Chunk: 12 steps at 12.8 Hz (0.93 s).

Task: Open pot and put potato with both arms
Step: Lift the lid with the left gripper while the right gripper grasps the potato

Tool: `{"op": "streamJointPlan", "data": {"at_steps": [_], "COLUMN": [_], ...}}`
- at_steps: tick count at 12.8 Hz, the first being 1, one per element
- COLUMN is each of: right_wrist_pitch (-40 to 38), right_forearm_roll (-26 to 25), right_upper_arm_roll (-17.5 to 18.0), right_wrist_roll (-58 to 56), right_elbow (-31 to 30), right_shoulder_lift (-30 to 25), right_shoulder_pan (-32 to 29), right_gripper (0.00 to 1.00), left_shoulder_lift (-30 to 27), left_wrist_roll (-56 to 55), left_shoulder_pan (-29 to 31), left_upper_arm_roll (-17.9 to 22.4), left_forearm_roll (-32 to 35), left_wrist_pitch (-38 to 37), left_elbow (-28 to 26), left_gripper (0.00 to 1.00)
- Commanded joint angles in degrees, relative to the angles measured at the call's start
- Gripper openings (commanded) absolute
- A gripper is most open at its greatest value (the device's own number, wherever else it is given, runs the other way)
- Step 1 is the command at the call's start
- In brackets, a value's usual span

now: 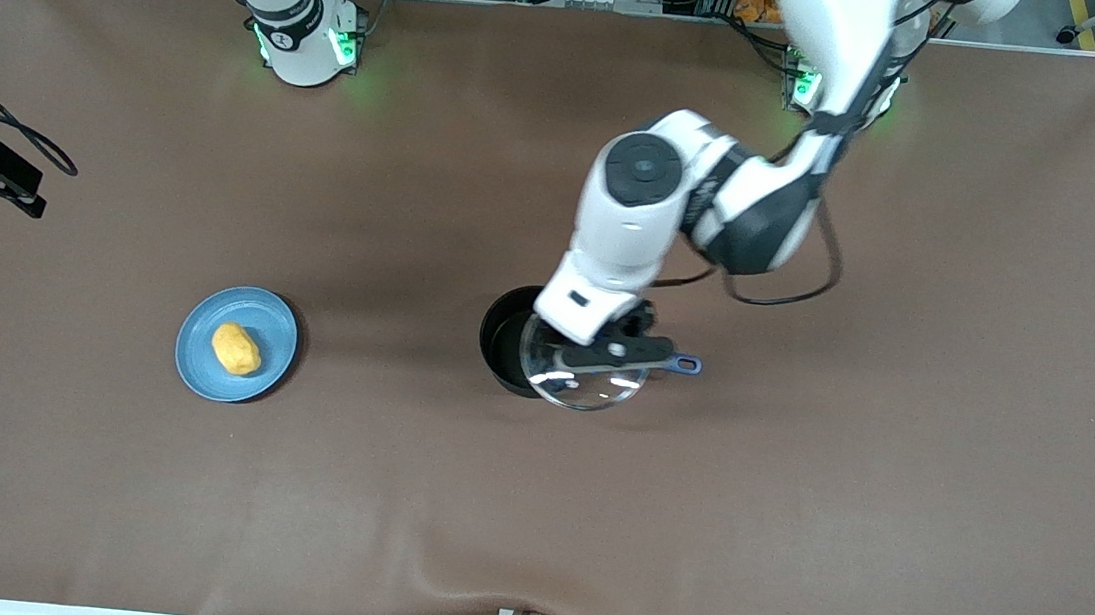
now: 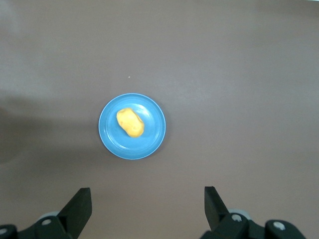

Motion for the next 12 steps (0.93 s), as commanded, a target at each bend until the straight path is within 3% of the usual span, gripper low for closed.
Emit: {"op": "streamJointPlan", "data": {"at_steps": [1,5,8,12], "right_wrist_pitch": [-0.7,0.0,2.8,13.6], "right_forearm_roll": [0.1,-0.1,-0.3,-0.4], "right_upper_arm_roll": [0.5,0.5,0.5,0.5], "right_wrist_roll": [-0.7,-1.9,-4.9,-8.8], "right_elbow": [0.4,-0.7,-1.0,-6.3], "right_shoulder_lift": [3.8,11.0,17.7,22.1], "right_shoulder_pan": [2.3,5.5,6.0,6.0], "right_gripper": [1.0,1.0,1.0,1.0], "left_shoulder_lift": [-6.8,-13.3,-14.7,-15.1], "left_wrist_roll": [9.4,28.9,40.1,45.2], "left_shoulder_pan": [4.7,15.9,22.5,27.1], "left_upper_arm_roll": [-0.4,-0.5,-0.5,-0.4], "left_forearm_roll": [-1.4,-1.7,-2.2,-2.1], "left_wrist_pitch": [-1.5,-1.2,-0.4,10.0], "left_elbow": [-6.7,-16.3,-21.3,-30.9], "left_gripper": [0.0,0.0,0.0,0.0]}}
